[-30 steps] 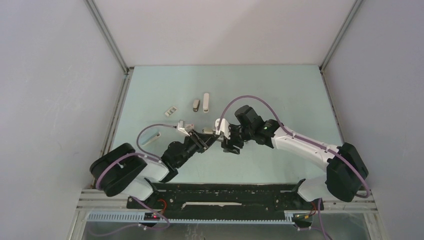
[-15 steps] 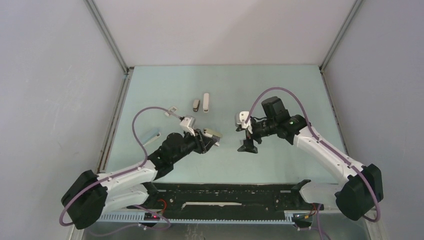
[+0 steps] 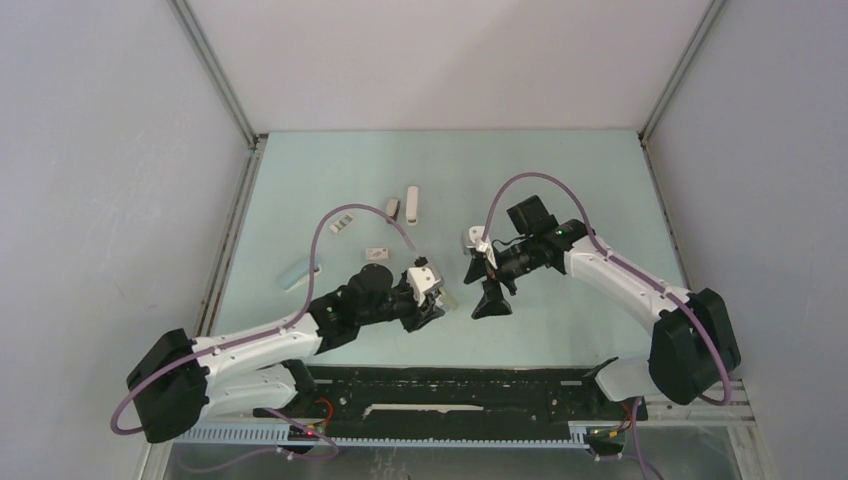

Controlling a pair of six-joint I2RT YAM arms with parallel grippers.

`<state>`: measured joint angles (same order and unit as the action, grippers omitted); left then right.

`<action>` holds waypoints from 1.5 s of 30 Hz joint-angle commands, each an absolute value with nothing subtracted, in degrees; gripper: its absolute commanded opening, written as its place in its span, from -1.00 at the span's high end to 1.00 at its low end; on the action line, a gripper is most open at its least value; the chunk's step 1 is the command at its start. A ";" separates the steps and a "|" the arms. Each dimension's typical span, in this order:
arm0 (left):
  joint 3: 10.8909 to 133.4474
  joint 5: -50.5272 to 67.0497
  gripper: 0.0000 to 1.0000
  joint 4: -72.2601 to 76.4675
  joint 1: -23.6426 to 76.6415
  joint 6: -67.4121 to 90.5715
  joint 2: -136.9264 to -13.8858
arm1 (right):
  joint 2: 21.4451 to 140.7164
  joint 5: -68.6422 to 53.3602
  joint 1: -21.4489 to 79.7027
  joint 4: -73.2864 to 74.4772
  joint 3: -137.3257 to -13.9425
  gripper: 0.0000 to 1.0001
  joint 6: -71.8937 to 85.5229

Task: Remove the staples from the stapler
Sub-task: Unload the staple at the center of the board.

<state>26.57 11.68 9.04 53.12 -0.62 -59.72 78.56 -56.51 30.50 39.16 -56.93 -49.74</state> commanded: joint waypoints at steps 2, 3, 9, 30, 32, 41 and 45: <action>33.52 17.26 0.97 9.15 53.24 -9.65 -62.60 | 82.53 -59.19 33.51 38.04 -59.22 -0.82 -48.82; 33.87 17.40 0.98 9.14 53.26 -9.87 -63.00 | 83.01 -58.74 34.18 37.26 -59.24 -0.80 -48.27; 34.84 19.78 0.99 9.75 53.29 -10.46 -64.18 | 85.27 -57.72 35.31 34.13 -59.23 -0.62 -45.34; 33.31 20.44 1.00 10.32 53.26 -13.31 -63.18 | 84.82 -51.94 36.71 32.00 -56.78 0.31 -51.19; 33.59 19.59 0.99 9.02 53.30 -14.97 -63.16 | 84.24 -50.12 35.85 32.24 -56.74 0.50 -51.96; 35.51 12.87 1.00 1.47 53.01 -25.04 -63.54 | 77.88 -39.25 30.29 32.83 -56.02 0.92 -55.62; 40.02 10.10 1.00 -4.75 52.85 -28.40 -66.87 | 75.61 -35.71 28.83 33.36 -55.99 0.94 -56.43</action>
<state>35.20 14.70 4.67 52.75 -19.11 -65.14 78.37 -45.93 33.28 30.74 -56.49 -57.93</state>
